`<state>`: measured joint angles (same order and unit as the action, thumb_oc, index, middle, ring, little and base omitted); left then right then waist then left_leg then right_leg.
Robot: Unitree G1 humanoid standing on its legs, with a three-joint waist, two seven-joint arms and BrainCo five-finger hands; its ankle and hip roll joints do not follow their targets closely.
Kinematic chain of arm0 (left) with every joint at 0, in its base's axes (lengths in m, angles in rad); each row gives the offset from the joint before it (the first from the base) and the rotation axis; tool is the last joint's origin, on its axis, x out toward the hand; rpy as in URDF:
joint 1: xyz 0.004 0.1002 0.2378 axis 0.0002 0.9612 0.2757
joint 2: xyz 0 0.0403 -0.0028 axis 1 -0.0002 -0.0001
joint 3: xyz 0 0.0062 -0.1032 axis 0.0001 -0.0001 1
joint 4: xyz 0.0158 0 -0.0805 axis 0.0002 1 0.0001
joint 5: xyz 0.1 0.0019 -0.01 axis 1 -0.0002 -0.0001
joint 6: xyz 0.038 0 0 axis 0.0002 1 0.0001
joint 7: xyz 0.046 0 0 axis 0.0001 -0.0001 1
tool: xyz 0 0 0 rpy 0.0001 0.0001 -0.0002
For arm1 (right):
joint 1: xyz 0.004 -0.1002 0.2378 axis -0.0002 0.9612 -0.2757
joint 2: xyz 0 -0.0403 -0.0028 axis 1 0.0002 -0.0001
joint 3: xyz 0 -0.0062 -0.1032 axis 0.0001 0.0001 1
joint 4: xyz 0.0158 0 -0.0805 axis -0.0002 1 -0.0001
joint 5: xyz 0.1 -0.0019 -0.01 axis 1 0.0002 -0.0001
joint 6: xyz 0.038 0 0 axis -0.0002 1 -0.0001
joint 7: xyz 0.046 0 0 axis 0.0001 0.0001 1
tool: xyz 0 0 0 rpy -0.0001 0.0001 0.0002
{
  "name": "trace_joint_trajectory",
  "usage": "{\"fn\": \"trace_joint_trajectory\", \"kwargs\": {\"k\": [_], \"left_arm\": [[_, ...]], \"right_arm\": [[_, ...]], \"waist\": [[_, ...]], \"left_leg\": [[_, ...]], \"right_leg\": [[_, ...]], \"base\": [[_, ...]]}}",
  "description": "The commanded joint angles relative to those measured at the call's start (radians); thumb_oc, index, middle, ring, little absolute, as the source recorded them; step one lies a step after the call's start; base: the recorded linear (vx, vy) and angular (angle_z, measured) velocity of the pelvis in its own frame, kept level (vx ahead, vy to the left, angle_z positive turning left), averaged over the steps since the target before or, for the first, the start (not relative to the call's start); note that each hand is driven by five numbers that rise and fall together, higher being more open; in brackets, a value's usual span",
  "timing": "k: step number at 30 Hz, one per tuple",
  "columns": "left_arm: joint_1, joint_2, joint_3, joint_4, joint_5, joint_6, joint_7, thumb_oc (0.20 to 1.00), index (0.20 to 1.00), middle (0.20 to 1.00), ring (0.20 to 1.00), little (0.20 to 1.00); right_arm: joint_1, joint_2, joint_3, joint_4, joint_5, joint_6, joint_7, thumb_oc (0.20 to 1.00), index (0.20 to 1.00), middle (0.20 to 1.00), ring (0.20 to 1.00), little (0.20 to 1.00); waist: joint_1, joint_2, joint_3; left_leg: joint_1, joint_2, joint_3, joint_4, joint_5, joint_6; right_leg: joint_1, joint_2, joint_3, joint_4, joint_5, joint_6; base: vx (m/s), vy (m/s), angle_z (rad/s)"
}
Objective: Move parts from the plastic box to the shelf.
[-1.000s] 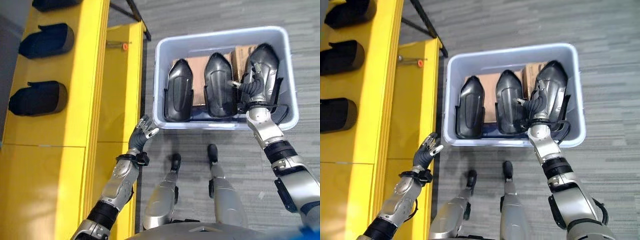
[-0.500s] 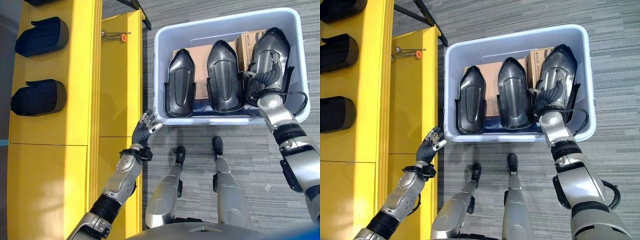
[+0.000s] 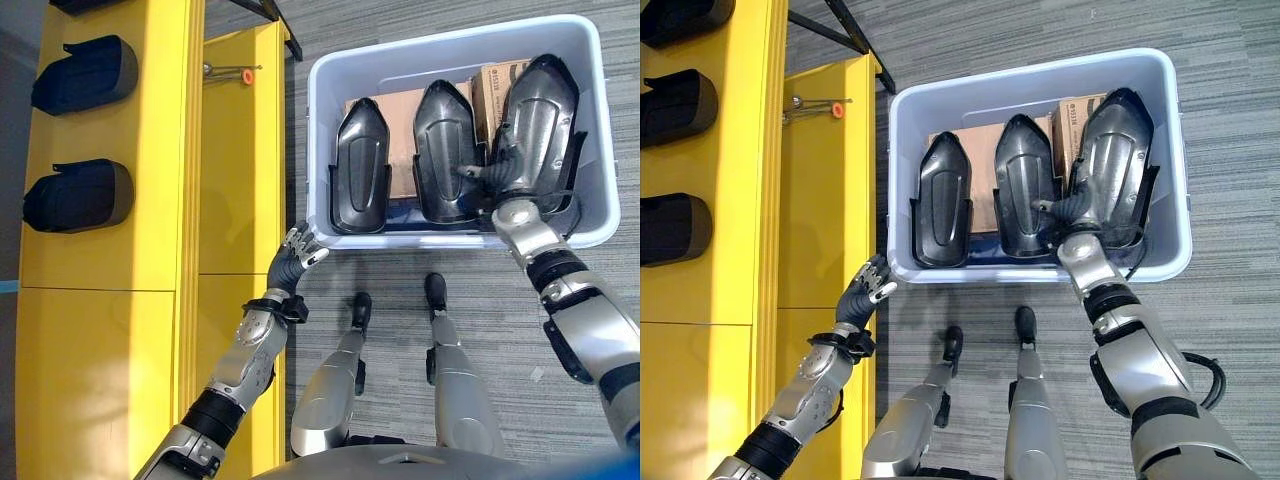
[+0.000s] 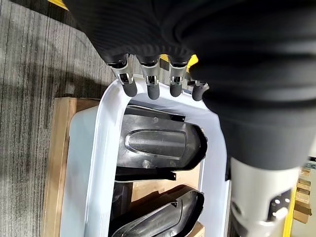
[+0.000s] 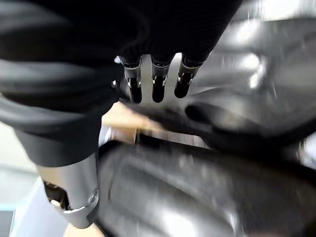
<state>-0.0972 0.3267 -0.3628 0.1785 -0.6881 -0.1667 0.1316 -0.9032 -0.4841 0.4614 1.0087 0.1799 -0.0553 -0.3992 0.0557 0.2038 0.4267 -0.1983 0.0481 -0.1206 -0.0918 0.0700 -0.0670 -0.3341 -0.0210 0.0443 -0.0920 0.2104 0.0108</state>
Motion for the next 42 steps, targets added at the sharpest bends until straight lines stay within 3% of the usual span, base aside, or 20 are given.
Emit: {"fn": "trace_joint_trajectory", "kwargs": {"k": [1, 15, 30, 42], "left_arm": [[0.018, 0.023, -0.034, -0.035, -0.027, -0.063, 0.004, 1.0, 1.0, 1.0, 1.0, 1.0], [0.025, 0.028, -0.022, -0.028, -0.028, -0.068, 0.008, 1.0, 1.0, 1.0, 1.0, 1.0], [0.04, 0.02, 0.041, -0.035, -0.015, -0.051, 0.039, 1.0, 1.0, 1.0, 1.0, 1.0], [0.077, 0.016, 0.07, -0.048, 0.007, -0.047, 0.043, 1.0, 1.0, 1.0, 1.0, 1.0]], "right_arm": [[0.009, 0.02, 0.039, 0.028, -0.025, -0.021, 0.018, 1.0, 1.0, 1.0, 1.0, 1.0], [0.072, 0.017, 0.008, -0.035, -0.017, -0.027, 0.01, 1.0, 1.0, 1.0, 1.0, 1.0], [0.284, -0.048, -0.241, -0.757, -0.046, -0.12, -0.111, 1.0, 1.0, 1.0, 1.0, 1.0], [0.432, -0.025, -0.345, -0.937, -0.147, -0.123, -0.168, 1.0, 1.0, 1.0, 1.0, 1.0]], "waist": [[0.017, -0.043, -0.079], [0.008, -0.065, -0.082], [-0.043, -0.099, -0.094], [-0.066, -0.104, -0.1]], "left_leg": [[-0.011, 0.04, 0.021, 0.005, -0.038, -0.005], [-0.005, 0.048, 0.024, 0.005, -0.043, -0.003], [0.015, 0.065, 0.05, 0.005, -0.064, -0.005], [0.019, 0.068, 0.06, 0.005, -0.072, -0.005]], "right_leg": [[-0.039, -0.113, -0.001, 0.116, -0.113, 0.097], [-0.036, -0.104, 0.0, 0.114, -0.114, 0.094], [-0.039, -0.093, 0.02, 0.116, -0.122, 0.101], [-0.039, -0.091, 0.026, 0.114, -0.126, 0.104]], "base": [[0.0, 0.0, 0.0], [0.0, 0.0, 0.0], [0.01, 0.001, -0.02], [0.01, 0.0, -0.02]]}}
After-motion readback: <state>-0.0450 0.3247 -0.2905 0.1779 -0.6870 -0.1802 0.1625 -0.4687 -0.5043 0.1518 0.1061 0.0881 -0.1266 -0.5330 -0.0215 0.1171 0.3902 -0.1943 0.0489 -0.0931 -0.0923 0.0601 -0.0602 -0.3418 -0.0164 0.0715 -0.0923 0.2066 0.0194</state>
